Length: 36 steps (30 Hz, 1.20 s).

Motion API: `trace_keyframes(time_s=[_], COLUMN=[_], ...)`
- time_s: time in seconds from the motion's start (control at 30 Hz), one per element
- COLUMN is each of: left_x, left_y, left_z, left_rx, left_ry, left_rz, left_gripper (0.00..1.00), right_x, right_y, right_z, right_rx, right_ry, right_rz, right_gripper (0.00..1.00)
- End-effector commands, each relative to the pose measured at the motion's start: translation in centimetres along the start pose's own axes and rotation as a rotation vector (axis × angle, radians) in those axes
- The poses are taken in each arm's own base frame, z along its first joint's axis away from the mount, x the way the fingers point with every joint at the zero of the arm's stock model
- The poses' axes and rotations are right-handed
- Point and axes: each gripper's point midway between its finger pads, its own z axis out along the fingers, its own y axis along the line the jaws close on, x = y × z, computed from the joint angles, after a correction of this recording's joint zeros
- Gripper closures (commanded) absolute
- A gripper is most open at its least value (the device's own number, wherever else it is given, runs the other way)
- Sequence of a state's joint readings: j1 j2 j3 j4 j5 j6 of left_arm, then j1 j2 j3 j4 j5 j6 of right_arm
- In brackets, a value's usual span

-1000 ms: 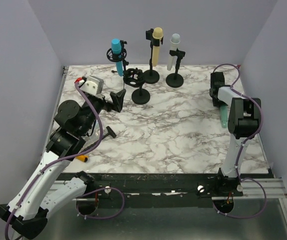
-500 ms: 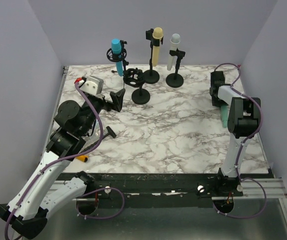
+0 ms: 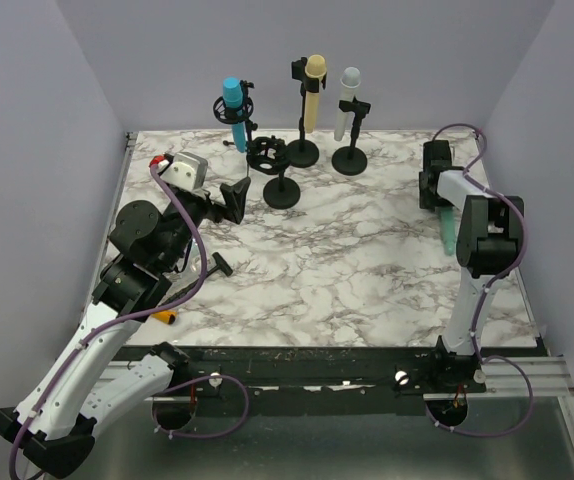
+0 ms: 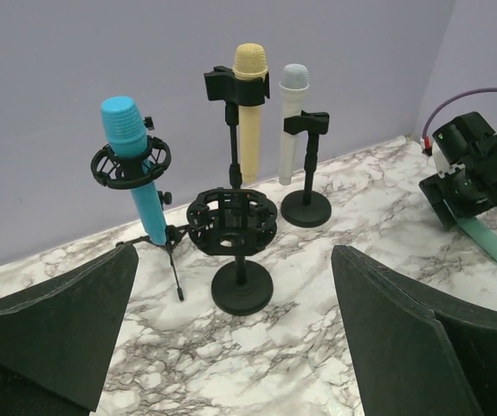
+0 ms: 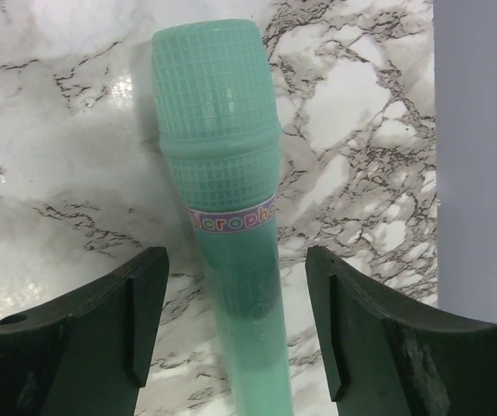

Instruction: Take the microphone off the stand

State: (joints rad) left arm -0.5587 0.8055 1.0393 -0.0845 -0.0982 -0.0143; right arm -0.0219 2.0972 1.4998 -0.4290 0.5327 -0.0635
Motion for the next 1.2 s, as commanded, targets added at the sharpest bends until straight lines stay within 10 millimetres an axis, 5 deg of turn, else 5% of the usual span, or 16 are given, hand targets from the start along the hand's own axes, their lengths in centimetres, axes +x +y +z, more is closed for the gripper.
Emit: trace_keyframes(time_s=[0.0,0.17,0.3,0.43,0.57,0.73,0.87,1.0,1.17], left_x=[-0.1,-0.1,0.0,0.3,0.6,0.8,1.0,0.9,0.4], left_y=[0.2,0.1,0.0,0.1,0.0,0.0,-0.1,-0.2,0.0], left_z=[0.1,0.1,0.2,0.5,0.7,0.8,1.0,0.9,0.6], left_rx=[-0.015,-0.008,-0.004,-0.013,-0.01,-0.007,-0.007,0.0,-0.007], left_ry=[-0.01,-0.007,-0.004,0.007,0.018,0.027,0.032,0.029,0.016], left_rz=[0.007,0.005,0.004,0.009,0.011,0.012,0.012,0.007,0.007], left_gripper=[0.02,0.01,0.02,0.01,0.01,0.01,0.02,0.01,0.01], right_x=[-1.4,-4.0,-6.5,-9.5,-9.8,-8.9,-8.3,-9.5,-11.5], right_y=[-0.8,-1.5,0.5,7.4,13.7,19.9,22.7,24.9,24.5], right_z=[-1.7,-4.8,-8.7,-17.1,-26.1,-33.9,-39.5,-40.7,-39.9], right_rx=[-0.014,-0.063,-0.235,-0.628,-1.061,-1.452,-1.71,-1.672,-1.61], right_ry=[-0.06,-0.139,-0.213,-0.357,-0.372,-0.31,-0.281,-0.293,-0.352], right_rz=[0.094,0.188,0.26,0.326,0.422,0.486,0.566,0.552,0.635], right_gripper=[0.28,0.27,0.27,0.27,0.27,0.29,0.3,0.3,0.27])
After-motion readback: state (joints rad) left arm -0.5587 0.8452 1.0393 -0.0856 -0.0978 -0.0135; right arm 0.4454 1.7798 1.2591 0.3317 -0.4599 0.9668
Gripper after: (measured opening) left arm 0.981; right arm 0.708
